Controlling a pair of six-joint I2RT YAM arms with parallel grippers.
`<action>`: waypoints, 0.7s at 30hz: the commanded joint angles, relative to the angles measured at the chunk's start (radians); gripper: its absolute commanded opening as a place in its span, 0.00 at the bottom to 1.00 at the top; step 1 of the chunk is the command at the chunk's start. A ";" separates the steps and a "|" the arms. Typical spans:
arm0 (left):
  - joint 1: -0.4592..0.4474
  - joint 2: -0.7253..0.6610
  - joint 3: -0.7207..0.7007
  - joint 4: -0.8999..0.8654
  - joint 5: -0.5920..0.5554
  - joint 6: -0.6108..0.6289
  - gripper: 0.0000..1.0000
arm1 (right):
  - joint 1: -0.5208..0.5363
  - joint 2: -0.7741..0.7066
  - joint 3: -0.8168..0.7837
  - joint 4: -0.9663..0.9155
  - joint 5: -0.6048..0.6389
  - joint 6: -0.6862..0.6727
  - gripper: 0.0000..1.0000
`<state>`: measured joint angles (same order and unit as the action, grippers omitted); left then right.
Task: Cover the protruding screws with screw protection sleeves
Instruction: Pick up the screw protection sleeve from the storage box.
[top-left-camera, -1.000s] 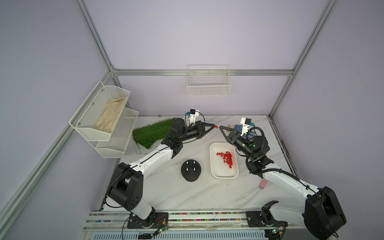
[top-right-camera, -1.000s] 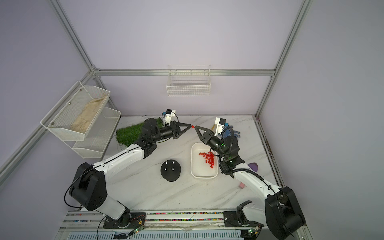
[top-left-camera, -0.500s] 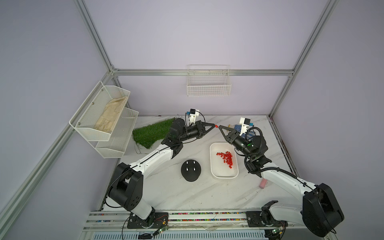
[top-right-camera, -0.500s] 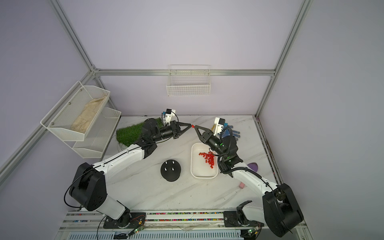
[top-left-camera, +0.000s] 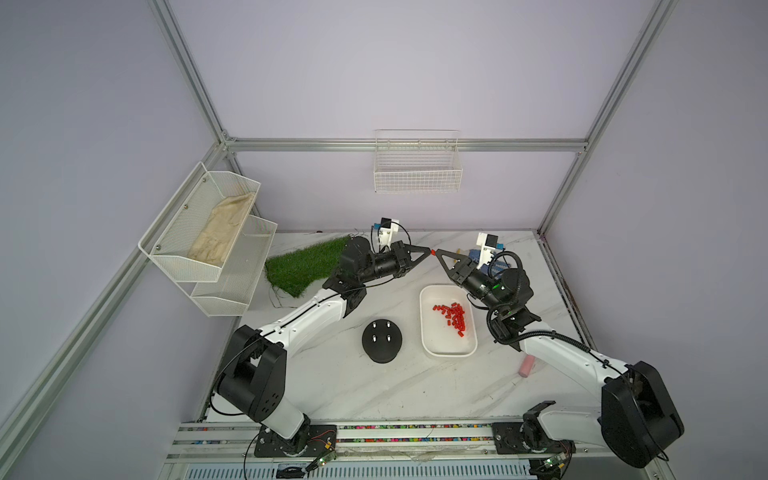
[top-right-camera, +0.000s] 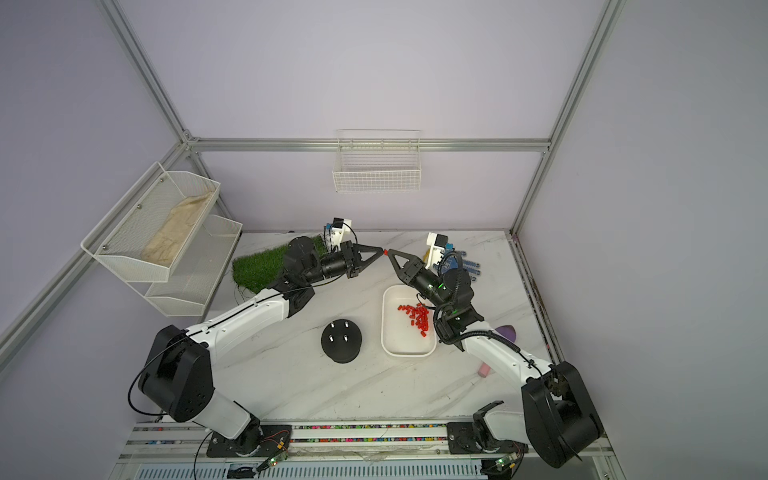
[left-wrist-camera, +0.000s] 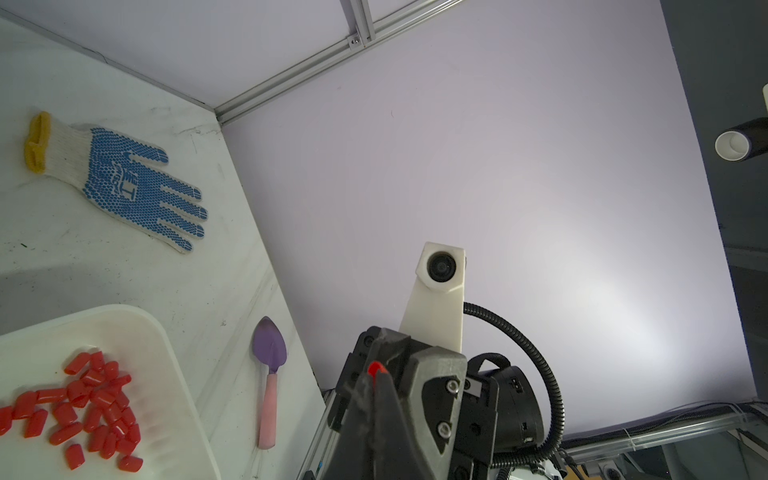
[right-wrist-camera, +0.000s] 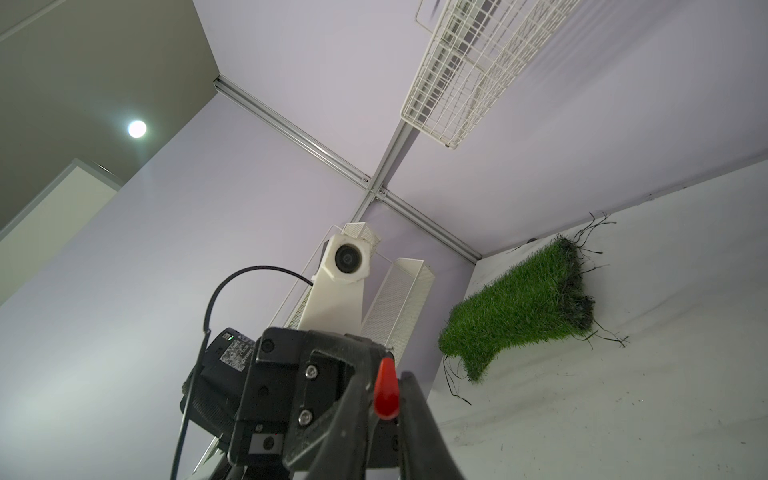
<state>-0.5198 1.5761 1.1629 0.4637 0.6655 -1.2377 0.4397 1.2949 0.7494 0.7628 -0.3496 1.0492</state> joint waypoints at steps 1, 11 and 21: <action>-0.005 -0.045 -0.002 0.051 0.011 0.001 0.00 | 0.004 0.006 0.021 0.012 -0.015 0.003 0.18; -0.006 -0.042 -0.001 0.055 0.012 0.000 0.00 | 0.004 0.010 0.022 0.001 -0.025 0.000 0.14; -0.006 -0.042 -0.003 0.058 0.013 -0.002 0.00 | 0.004 0.000 0.022 -0.014 -0.022 -0.011 0.09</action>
<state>-0.5198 1.5761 1.1629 0.4644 0.6682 -1.2377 0.4397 1.2961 0.7494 0.7509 -0.3588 1.0416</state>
